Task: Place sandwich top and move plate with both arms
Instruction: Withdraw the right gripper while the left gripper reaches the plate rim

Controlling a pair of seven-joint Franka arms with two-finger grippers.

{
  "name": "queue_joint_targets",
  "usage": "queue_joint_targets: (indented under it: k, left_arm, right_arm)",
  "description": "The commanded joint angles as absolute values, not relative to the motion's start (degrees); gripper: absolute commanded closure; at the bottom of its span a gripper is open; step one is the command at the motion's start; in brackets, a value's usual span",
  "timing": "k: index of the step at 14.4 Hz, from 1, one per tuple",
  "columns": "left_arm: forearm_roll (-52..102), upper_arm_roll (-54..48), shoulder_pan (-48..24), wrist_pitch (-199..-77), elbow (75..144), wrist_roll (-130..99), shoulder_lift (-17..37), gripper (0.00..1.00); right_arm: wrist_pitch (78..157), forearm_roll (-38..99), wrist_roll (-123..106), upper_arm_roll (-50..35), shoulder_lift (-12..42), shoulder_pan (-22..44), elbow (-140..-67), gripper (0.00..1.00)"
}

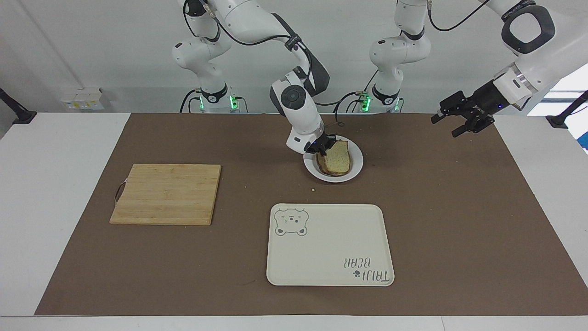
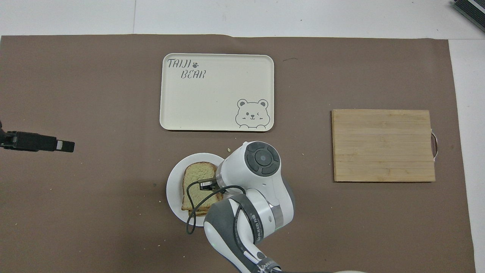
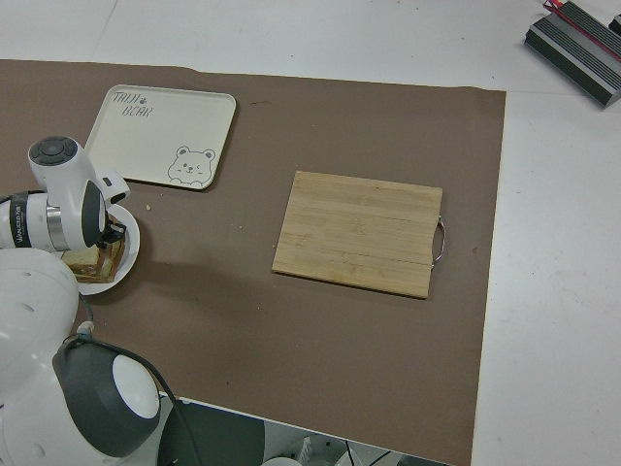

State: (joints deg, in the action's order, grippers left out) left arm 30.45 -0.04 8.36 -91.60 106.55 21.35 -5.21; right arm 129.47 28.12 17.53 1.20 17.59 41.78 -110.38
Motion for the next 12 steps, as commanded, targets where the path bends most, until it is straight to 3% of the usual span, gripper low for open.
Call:
queue_joint_targets:
  k: [1,5,12]
  left_arm:
    - [31.64,-0.53,8.97,-94.91,111.26,23.55,-6.94,0.00]
    - [33.31,-0.70,8.09,-101.41,119.86,29.60,-6.94,0.00]
    - [43.23,-0.70,-1.65,-117.32,135.08,32.61,-5.71,0.00]
  right_arm:
    - [130.34,28.05,17.67,1.49,17.05,41.48,-110.74,0.00]
    - [130.34,22.33,17.75,2.11,14.60,38.94,-109.07,0.00]
    - [125.96,8.89,17.58,2.11,7.13,30.16,-108.72,0.00]
